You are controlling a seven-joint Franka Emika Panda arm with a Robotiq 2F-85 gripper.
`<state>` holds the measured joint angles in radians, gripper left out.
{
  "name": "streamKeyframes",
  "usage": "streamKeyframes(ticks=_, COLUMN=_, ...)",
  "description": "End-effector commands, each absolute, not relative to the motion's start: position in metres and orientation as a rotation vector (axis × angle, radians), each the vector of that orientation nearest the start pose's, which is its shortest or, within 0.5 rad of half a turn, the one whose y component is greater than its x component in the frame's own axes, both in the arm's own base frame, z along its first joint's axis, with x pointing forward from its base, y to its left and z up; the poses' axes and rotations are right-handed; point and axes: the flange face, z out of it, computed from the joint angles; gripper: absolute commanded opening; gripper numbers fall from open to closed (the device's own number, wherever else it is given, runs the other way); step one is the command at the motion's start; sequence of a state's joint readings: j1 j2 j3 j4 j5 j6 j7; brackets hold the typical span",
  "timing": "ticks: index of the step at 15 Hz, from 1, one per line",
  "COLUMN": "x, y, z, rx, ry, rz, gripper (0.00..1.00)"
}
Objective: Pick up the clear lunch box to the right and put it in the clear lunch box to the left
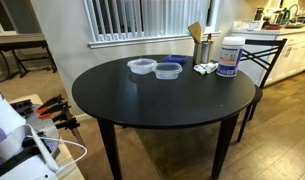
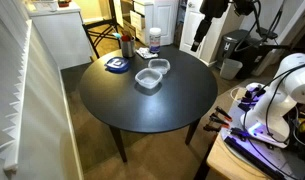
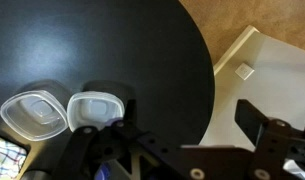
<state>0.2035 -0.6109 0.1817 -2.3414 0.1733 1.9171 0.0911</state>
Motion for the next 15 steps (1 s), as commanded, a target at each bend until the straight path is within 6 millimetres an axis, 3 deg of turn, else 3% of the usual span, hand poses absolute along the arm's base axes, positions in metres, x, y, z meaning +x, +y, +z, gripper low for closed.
streamKeyframes(ticks=1, x=0.351, y=0.168, z=0.567, rx=-3.010, ry=-0.343, rz=-0.245, gripper=1.00)
streamKeyframes(ticks=6, x=0.351, y=0.168, z=0.567, rx=-3.010, ry=-0.343, rz=-0.245, gripper=1.00)
streamKeyframes(ticks=7, x=0.355, y=0.159, z=0.566, rx=-2.997, ry=-0.320, rz=-0.249, gripper=1.00)
streamKeyframes(ticks=12, x=0.401, y=0.106, z=0.566, rx=-2.856, ry=-0.366, rz=-0.356, gripper=1.00)
streamKeyframes(ticks=15, x=0.436, y=0.091, z=0.556, rx=-2.770, ry=-0.396, rz=-0.393, gripper=1.00)
